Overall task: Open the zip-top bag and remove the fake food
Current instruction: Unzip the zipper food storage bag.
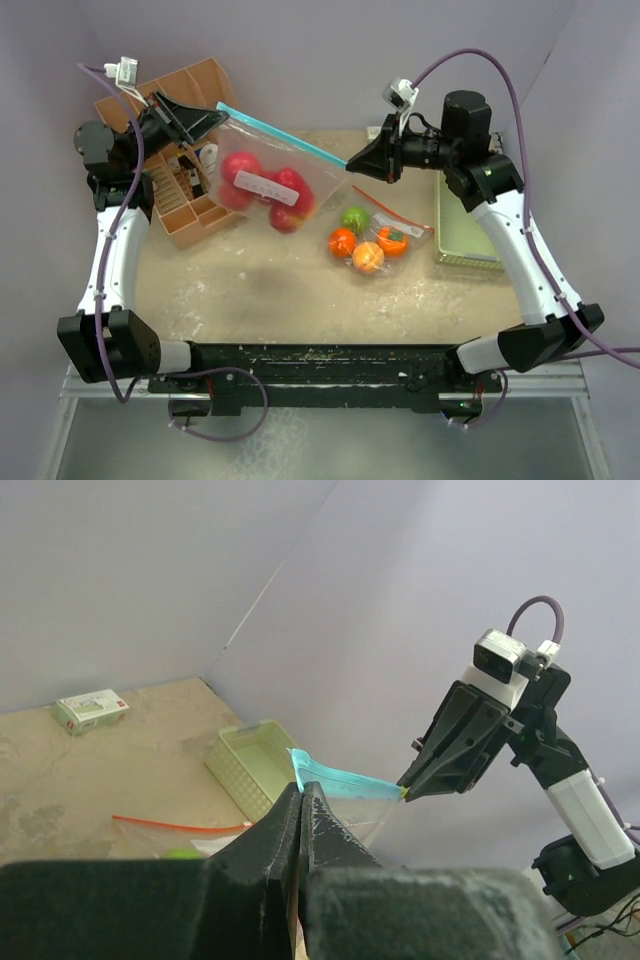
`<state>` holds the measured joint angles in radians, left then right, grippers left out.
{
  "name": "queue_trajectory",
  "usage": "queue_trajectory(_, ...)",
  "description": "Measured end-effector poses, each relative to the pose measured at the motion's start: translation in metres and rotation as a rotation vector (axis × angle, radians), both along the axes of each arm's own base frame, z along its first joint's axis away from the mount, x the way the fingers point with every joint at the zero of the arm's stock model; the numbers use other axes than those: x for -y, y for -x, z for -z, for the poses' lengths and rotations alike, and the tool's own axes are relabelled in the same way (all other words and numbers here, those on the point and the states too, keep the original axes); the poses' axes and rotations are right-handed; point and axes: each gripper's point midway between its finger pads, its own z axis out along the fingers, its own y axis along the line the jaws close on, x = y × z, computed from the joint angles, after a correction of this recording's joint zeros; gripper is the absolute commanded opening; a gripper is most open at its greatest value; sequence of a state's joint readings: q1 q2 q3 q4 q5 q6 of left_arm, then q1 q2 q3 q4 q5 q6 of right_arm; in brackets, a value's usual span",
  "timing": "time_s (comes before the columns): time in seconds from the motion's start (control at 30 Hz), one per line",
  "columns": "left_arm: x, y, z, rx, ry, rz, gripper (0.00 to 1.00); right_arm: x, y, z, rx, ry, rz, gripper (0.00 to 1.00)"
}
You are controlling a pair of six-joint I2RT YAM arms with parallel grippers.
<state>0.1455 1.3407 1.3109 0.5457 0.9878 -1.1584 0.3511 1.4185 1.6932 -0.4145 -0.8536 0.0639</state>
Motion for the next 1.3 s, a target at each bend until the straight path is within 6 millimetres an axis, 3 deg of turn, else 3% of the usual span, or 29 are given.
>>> queue_trajectory(0.2,0.004,0.005,0.001,0.016,-0.014,0.009,0.00,0.001,-0.006,0.006,-0.020,0.004,0.007,0.01)
queue_trajectory(0.33,0.018,0.011,0.009,0.021,-0.025,0.022,0.00,0.001,-0.012,0.014,-0.064,0.004,0.010,0.37)
queue_trajectory(0.4,0.032,0.015,0.013,0.019,-0.033,0.057,0.00,-0.001,-0.012,0.015,-0.087,-0.007,-0.003,0.44)
queue_trajectory(0.63,0.066,0.030,0.027,0.008,-0.052,0.165,0.00,-0.007,-0.011,0.012,-0.100,-0.040,-0.024,0.44)
queue_trajectory(0.83,0.068,0.032,0.032,-0.002,-0.055,0.178,0.00,-0.024,-0.008,0.014,-0.103,-0.027,-0.048,0.45)
queue_trajectory(1.03,0.069,0.035,0.031,0.013,-0.061,0.192,0.00,-0.050,-0.009,0.033,-0.125,0.008,-0.067,0.42)
queue_trajectory(1.3,0.072,0.040,0.032,0.020,-0.073,0.221,0.00,-0.052,-0.023,0.042,-0.138,0.027,-0.027,0.40)
